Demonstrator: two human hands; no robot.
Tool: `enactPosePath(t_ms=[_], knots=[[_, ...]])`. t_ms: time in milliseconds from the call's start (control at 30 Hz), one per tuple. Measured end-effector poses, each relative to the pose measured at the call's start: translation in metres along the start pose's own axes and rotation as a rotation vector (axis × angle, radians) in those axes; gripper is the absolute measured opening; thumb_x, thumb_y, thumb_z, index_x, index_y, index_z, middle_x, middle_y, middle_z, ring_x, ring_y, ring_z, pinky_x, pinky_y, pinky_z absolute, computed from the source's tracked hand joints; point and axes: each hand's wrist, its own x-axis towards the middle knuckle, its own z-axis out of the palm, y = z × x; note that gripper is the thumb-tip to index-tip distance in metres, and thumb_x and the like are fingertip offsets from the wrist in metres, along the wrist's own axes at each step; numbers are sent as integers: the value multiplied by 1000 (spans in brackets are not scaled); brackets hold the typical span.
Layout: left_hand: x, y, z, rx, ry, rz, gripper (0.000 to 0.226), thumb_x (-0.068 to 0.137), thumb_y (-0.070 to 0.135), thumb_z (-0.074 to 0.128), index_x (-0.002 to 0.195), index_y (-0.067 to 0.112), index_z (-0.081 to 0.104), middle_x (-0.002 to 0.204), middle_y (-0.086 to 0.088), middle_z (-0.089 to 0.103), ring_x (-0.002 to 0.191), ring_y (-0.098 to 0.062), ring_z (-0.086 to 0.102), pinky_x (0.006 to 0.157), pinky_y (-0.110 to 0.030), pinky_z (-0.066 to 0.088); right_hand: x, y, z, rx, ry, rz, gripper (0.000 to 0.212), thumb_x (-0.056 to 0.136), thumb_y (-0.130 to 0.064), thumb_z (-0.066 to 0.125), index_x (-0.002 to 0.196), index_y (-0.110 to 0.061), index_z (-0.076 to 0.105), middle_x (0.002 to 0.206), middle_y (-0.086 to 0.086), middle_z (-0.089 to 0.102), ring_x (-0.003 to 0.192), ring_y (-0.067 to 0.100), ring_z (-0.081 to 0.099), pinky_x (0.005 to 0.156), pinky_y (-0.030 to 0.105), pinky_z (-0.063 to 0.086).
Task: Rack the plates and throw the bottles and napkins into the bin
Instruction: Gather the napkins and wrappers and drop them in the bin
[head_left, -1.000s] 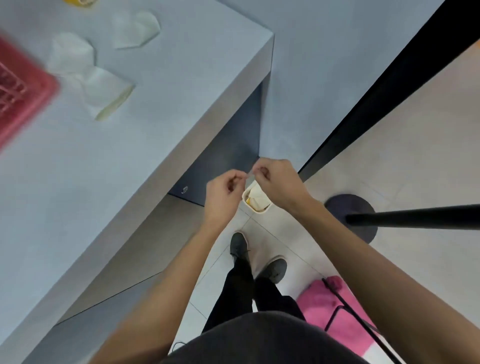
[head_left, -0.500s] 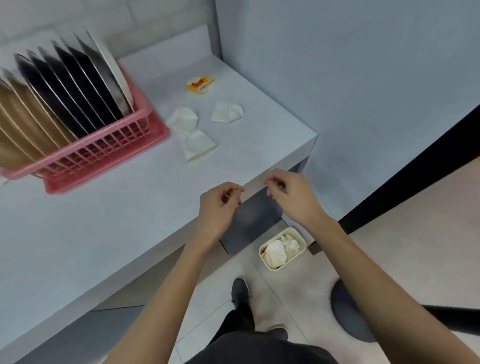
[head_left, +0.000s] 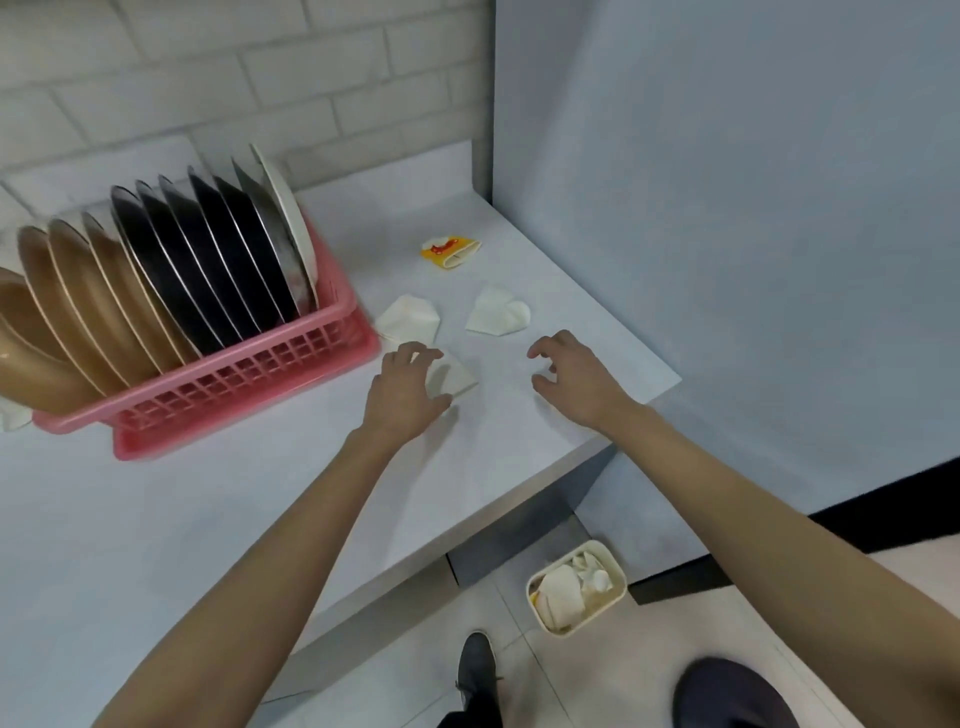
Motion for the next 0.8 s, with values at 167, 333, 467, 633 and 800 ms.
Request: enactPosePath(t_ms=[167,333,467,633,800], knots=[[26,-14,11,45,-95,-52,65,76,40,79,131,21,51,155,-1,27,138,-28,30,101,-46,41,63,6,8,-113,-75,4,34,92,-18,59,126,-12,55,132,11,39,119,28,47,93,39,48],[37,-21,16,44,-69,-14,54,74,32,81,118,19,54,150,1,29,130,-26,36,88,-39,48,112,3,18,-285,-66,-2,39,89,-25,63,122,-7,52,145,14,27,128,33,33,91,42,48],[40,-21,18,46,-68,-8,52,71,30,82,114,19,55,149,3,29,130,-24,33,80,-35,49,141,0,25,-427,-80,11,55,89,-41,64,129,-7,48,152,17,18,134,36,27,100,44,42],[42,-22,18,50,-70,-6,53,70,32,83,113,20,55,148,4,28,131,-22,30,77,-33,48,157,5,36,-429,-154,71,64,88,-51,62,133,-8,45,142,14,30,124,34,38,95,43,44],[43,-24,21,47,-77,-16,61,71,36,81,123,22,52,152,3,25,139,-23,23,90,-38,48,155,9,39,-401,-111,48,58,88,-47,64,128,-8,48,132,13,40,114,32,45,87,41,47]])
